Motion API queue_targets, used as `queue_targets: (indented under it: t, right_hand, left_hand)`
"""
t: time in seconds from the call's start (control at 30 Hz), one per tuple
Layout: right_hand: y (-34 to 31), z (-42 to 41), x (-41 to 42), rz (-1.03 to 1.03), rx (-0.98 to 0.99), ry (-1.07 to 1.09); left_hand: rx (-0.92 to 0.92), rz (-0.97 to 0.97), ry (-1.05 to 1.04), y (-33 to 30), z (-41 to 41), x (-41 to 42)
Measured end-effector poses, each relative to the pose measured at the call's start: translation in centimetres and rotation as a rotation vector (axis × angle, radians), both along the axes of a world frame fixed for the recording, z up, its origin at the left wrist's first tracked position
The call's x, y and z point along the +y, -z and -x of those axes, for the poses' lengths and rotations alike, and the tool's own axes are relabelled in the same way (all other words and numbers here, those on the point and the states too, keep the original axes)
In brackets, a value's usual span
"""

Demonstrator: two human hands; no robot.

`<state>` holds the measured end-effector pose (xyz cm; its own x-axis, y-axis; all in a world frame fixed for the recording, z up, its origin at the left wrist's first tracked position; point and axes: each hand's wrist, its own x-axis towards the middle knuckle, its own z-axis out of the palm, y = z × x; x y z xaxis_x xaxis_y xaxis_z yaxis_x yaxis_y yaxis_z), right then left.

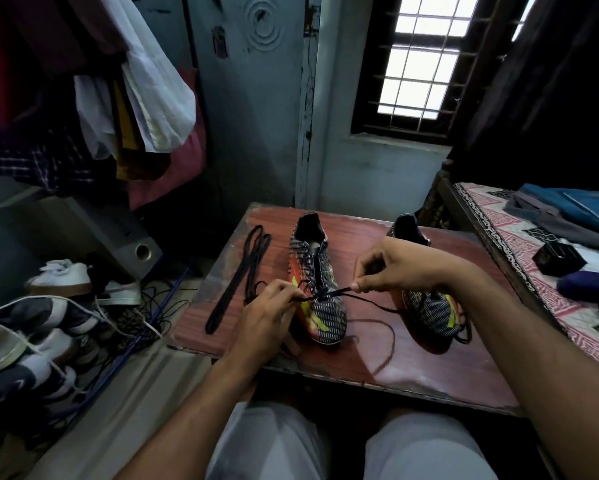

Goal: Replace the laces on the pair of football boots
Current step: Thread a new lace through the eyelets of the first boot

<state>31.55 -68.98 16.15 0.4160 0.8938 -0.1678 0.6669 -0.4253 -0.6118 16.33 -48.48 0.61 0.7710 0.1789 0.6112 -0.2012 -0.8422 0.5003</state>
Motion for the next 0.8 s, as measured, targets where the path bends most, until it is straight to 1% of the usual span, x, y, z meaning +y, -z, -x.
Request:
queue_targets:
  t: [0.1, 0.17, 0.27, 0.33, 0.4, 0.5, 0.57, 0.63, 0.7, 0.8]
  right_hand:
    - [0.4, -0.1, 0.1, 0.065, 0.025, -0.032]
    - [0.5, -0.1, 0.2, 0.104, 0.034, -0.076]
    - [1.3, -0.1, 0.9, 0.097, 0.068, -0.086]
    - [2.4, -0.2, 1.8, 0.05, 0.011, -0.036]
    - [3.8, -0.2, 2.7, -0.012, -0.089, 0.005]
    - [6.0, -0.4, 3.9, -0.102, -0.197, 0.067]
    - [7.0, -0.4, 4.7, -0.116, -0.258, 0.099]
    - [7.6, -0.3, 5.2, -0.127, -0.293, 0.102]
    - [8.0, -0.2, 5.5, -0.143, -0.312, 0.101]
    - [8.3, 0.0, 5.8, -0.196, -0.273, 0.098]
  left_hand:
    - [-0.011, 0.035, -0.009, -0.4, 0.0, 0.2]
    - [-0.028, 0.091, -0.004, -0.6, 0.1, 0.2]
    - [-0.029, 0.294, 0.014, -1.2, 0.2, -0.5]
    - [-0.022, 0.451, 0.055, -1.3, 0.1, -0.8]
    - [-0.019, 0.53, 0.072, -1.1, 0.0, -0.7]
    - [-0.028, 0.525, 0.022, -0.6, -0.3, -0.1]
    - [-0.039, 0.506, -0.02, -0.4, -0.4, 0.0]
    - [-0.033, 0.494, -0.008, -0.5, -0.4, 0.0]
    - [-0.018, 0.488, 0.02, -0.6, -0.4, -0.1]
    - [-0.022, 0.535, 0.008, -0.9, -0.3, 0.0]
